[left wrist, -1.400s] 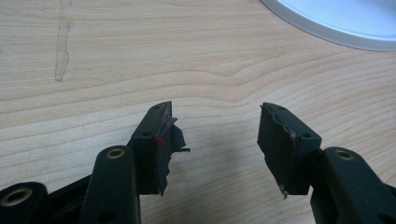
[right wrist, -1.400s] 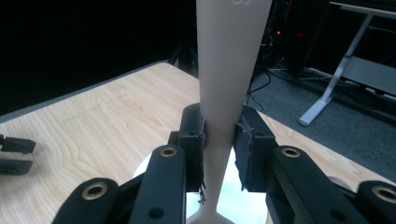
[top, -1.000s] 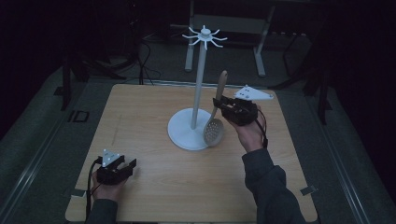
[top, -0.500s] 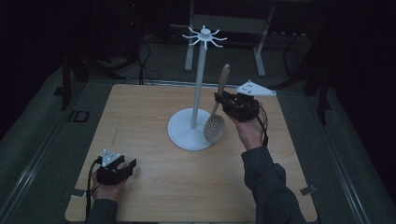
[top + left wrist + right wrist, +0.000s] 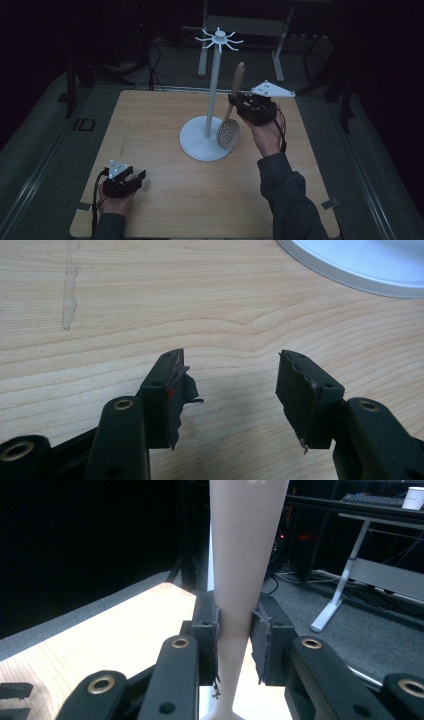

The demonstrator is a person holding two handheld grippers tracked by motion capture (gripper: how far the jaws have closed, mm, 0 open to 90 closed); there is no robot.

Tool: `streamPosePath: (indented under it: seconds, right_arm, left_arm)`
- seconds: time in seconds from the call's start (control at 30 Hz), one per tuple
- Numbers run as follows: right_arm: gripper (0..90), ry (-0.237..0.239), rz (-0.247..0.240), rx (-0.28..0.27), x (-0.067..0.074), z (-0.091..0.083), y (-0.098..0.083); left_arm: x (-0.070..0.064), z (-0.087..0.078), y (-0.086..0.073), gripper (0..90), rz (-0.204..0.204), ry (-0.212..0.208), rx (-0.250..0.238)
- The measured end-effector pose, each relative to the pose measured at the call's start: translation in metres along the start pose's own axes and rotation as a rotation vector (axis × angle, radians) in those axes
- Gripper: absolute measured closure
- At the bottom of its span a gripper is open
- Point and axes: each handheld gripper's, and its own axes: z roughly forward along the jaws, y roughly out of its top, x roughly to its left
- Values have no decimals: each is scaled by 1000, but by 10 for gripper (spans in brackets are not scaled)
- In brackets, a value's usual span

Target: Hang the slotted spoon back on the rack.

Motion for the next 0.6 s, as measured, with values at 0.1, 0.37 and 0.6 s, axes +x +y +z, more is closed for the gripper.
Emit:
streamPosePath:
  seconds: [0.1,0.37,0.6]
  right_arm:
    - [742,-1,-5,1,0,0,2]
    - [743,-9,-3,-1,-4,-2,8]
    - [742,-16,-9,-5,-5,-4,14]
  left_arm:
    - [0,0,0,457,2,0,1]
    - [-1,1,0,457,1,-1,1]
    - [-1,1,0,457,1,-3,2]
